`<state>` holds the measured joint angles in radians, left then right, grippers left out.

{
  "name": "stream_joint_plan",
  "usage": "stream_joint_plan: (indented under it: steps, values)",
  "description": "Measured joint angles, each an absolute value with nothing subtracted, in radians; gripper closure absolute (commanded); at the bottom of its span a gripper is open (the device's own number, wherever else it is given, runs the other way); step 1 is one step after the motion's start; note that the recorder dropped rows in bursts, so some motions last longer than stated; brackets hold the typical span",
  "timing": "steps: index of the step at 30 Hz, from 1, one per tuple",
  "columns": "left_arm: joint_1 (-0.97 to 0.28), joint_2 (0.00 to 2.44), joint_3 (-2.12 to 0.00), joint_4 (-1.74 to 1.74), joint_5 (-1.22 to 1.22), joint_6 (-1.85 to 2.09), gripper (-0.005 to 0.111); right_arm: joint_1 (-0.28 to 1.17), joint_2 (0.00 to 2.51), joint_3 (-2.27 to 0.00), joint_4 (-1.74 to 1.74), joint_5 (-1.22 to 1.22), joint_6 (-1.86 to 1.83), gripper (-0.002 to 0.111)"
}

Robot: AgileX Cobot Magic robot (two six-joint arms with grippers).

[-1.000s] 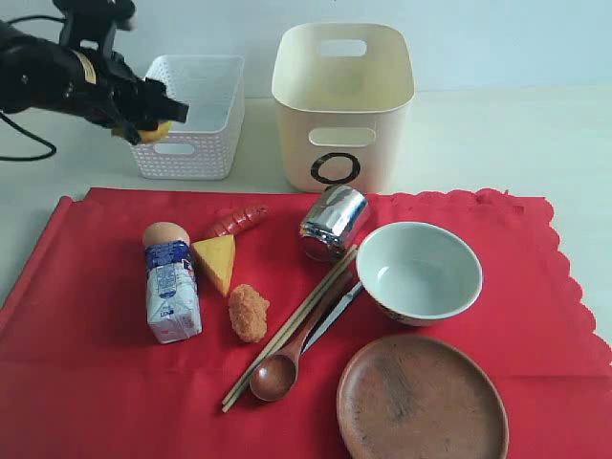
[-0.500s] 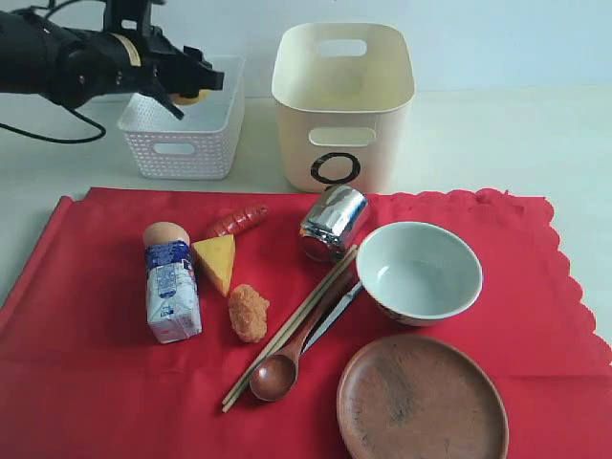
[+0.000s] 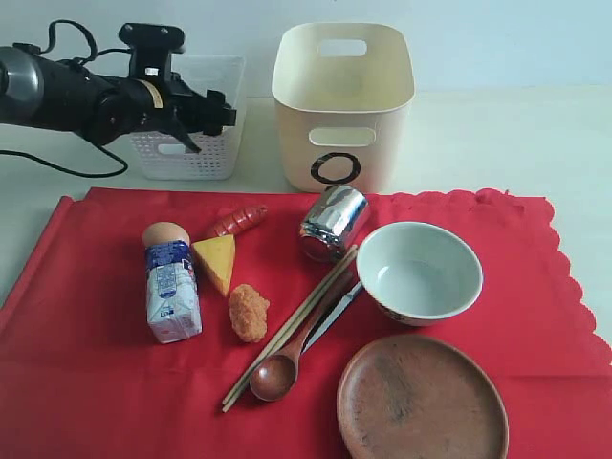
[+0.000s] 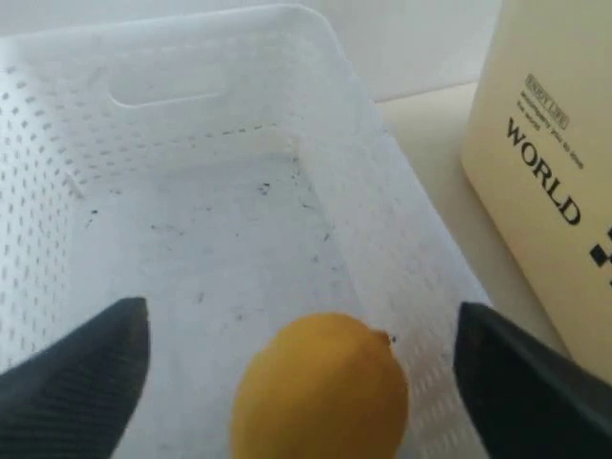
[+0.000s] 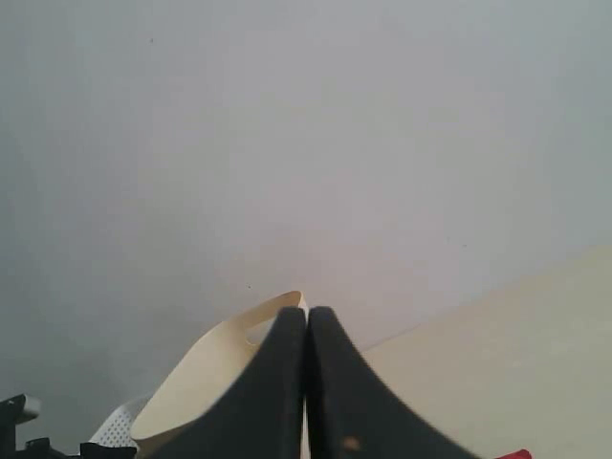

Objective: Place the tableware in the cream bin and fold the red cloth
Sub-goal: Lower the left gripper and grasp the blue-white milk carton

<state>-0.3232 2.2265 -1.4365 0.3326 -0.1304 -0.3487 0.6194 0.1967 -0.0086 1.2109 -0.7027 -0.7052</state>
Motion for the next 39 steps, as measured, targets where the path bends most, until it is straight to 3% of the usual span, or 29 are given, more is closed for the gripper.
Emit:
stream_joint_plan:
  steps: [4, 8, 11, 15, 16, 21, 29, 39]
  values:
    - [-0.323, 2.195, -1.438, 0.333, -0.076, -0.368, 0.010, 0.619, 0.197, -0.009, 1.211, -0.703, -0.705, 0.108]
    - [-0.323, 2.127, -1.438, 0.333, 0.023, -0.370, 0.021, 0.619, 0.197, -0.009, 1.211, -0.703, -0.705, 0.108]
    - [-0.323, 2.054, -1.438, 0.333, 0.123, -0.370, 0.046, 0.619, 0.197, -0.009, 1.211, -0.703, -0.705, 0.108]
    - [-0.323, 1.934, -1.438, 0.333, 0.315, -0.317, 0.101, 0.619, 0.197, -0.009, 1.211, -0.703, -0.705, 0.108]
    - [-0.325, 1.901, -1.438, 0.333, 0.369, -0.298, 0.105, 0.619, 0.197, -0.009, 1.211, -0.703, -0.705, 0.108]
    - [-0.335, 1.715, -1.405, 0.304, 0.588, -0.218, 0.106, 0.619, 0.197, -0.009, 1.211, -0.703, -0.705, 0.108]
    - [-0.413, 1.432, -1.183, 0.026, 0.728, -0.070, 0.107, 0.619, 0.197, -0.009, 1.211, -0.703, -0.705, 0.108]
    - [-0.499, 1.391, -0.924, -0.045, 0.736, -0.087, 0.107, 0.619, 0.197, -0.009, 1.211, -0.703, -0.705, 0.108]
